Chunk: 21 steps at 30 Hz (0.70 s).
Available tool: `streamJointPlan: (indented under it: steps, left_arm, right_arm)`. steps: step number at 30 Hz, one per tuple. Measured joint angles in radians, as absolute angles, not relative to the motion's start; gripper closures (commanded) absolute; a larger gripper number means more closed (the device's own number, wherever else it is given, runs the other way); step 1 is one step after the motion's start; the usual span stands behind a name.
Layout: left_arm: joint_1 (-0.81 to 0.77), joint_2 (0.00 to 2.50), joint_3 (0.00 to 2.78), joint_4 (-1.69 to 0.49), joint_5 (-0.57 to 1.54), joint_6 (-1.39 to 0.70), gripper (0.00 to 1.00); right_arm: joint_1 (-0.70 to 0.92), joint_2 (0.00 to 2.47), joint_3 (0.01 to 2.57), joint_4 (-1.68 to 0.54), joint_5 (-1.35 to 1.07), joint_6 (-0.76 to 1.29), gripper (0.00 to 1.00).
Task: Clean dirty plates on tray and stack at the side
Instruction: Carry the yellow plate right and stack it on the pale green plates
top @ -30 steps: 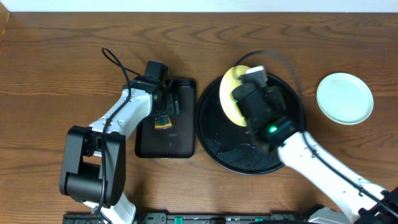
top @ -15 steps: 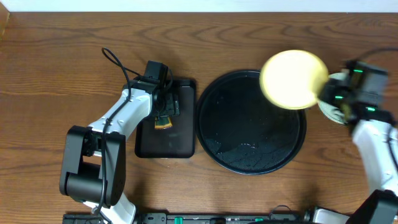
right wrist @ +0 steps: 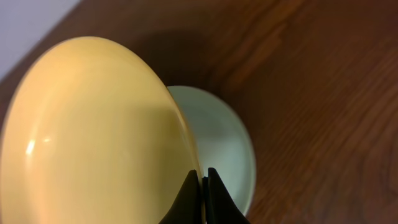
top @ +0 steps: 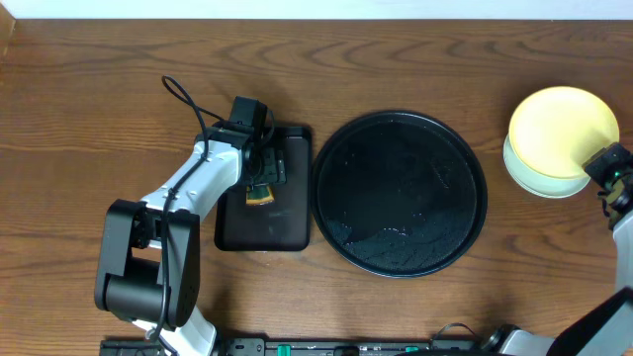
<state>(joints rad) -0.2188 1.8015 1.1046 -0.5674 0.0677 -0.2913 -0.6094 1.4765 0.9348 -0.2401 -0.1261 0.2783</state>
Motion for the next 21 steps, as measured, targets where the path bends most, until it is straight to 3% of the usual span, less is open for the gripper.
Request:
streamJointPlan:
  steps: [6, 7, 9, 11, 12, 17, 21]
  left_arm:
    - [-0.219, 1.802, 1.105, -0.567, 0.068, -0.291, 0.16]
    - [-0.219, 1.802, 1.105, -0.567, 0.068, -0.291, 0.16]
    - [-0.219, 1.802, 1.105, -0.567, 0.067, -0.291, 0.16]
    - [-0.219, 1.802, 1.105, -0.567, 0.068, -0.291, 0.16]
    - [-0.219, 1.802, 1.105, -0.567, 0.068, -0.291, 0.16]
    - [-0.219, 1.802, 1.105, -0.567, 0.068, -0.291, 0.16]
    - [-0.219, 1.802, 1.105, -0.567, 0.068, -0.291, 0.16]
  right_arm:
    - [-0.609, 1.581, 0.935, -0.197, -0.073, 0.278, 0.98]
    - [-0.609, 1.597, 0.935, -0.186, -0.069, 0.278, 0.93]
    - [-0.609, 1.626, 0.935, -0.164, -0.066, 0.281, 0.64]
    - [-0.609, 1.638, 0.935, -0.158, -0.065, 0.282, 0.45]
    - [-0.609, 1.639, 0.935, -0.157, -0.064, 0.286, 0.41]
    - [-0.609, 1.638, 0.942, -0.190, -0.171, 0.239, 0.37]
    - [-0.578, 1.620, 1.014, -0.391, -0.295, 0.123, 0.37]
